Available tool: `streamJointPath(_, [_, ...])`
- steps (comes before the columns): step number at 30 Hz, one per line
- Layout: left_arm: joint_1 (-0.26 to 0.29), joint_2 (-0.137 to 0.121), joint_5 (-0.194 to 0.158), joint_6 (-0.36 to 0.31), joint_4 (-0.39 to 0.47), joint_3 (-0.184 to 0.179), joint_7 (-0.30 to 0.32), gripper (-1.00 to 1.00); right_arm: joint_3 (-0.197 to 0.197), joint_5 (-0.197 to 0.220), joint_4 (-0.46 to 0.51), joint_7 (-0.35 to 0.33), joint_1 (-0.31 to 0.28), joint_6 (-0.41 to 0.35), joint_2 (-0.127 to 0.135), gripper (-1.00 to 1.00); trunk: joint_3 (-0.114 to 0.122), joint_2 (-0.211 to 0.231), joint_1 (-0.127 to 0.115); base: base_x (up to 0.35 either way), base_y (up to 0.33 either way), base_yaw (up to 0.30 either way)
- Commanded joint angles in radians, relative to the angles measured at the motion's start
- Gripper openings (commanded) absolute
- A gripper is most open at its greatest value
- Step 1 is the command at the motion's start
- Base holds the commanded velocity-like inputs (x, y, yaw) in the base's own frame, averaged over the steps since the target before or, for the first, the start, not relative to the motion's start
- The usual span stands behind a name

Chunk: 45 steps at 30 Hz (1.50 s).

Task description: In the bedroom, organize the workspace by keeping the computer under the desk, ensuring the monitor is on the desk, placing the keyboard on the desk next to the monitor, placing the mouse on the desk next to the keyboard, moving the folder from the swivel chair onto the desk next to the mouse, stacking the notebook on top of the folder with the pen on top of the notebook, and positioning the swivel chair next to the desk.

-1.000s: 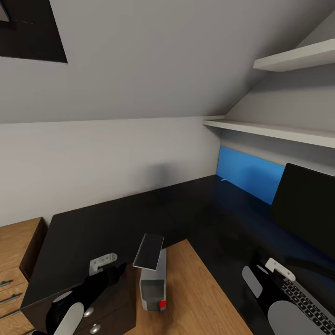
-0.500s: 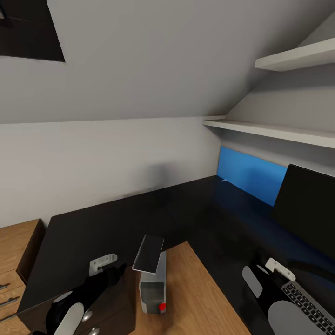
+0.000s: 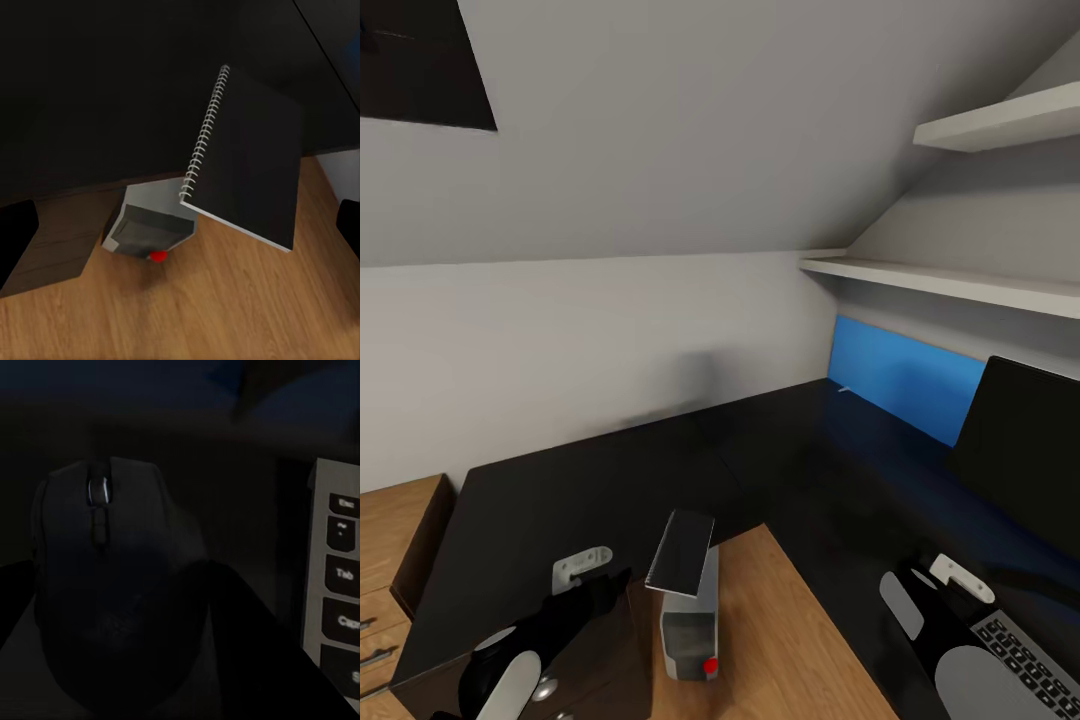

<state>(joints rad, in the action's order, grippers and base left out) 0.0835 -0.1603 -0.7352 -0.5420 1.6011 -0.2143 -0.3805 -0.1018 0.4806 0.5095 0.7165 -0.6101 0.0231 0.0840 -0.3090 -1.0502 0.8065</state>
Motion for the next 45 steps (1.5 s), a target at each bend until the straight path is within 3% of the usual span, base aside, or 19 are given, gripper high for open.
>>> streamJointPath(1, [0.001, -0.001, -0.01, -0.001, 0.001, -0.002, -0.01, 1.0, 0.002, 0.012, 0.001, 0.005, 0.0, 0.005, 0.001, -1.0, -0.001, -0.001, 0.0, -0.134, -0.065, 0.0])
streamJointPath(31, [0.001, -0.001, -0.011, -0.001, -0.001, 0.004, -0.009, 1.0, 0.003, 0.012, 0.042, 0.007, 0.0, 0.003, 0.0, -1.0, -0.001, -0.001, 0.0, -0.02, -0.012, 0.0])
streamJointPath(34, [0.001, -0.001, -0.012, -0.001, 0.0, 0.004, -0.009, 1.0, 0.003, 0.012, 0.043, 0.007, 0.0, 0.003, 0.0, -1.0, 0.008, 0.02, -0.012, 0.0, 0.0, 0.0])
streamJointPath(45, [0.001, -0.001, -0.012, -0.002, 0.0, 0.004, -0.009, 1.0, 0.003, 0.01, 0.043, 0.007, 0.0, 0.004, 0.0, -1.0, 0.008, 0.02, -0.012, 0.0, 0.0, 0.0])
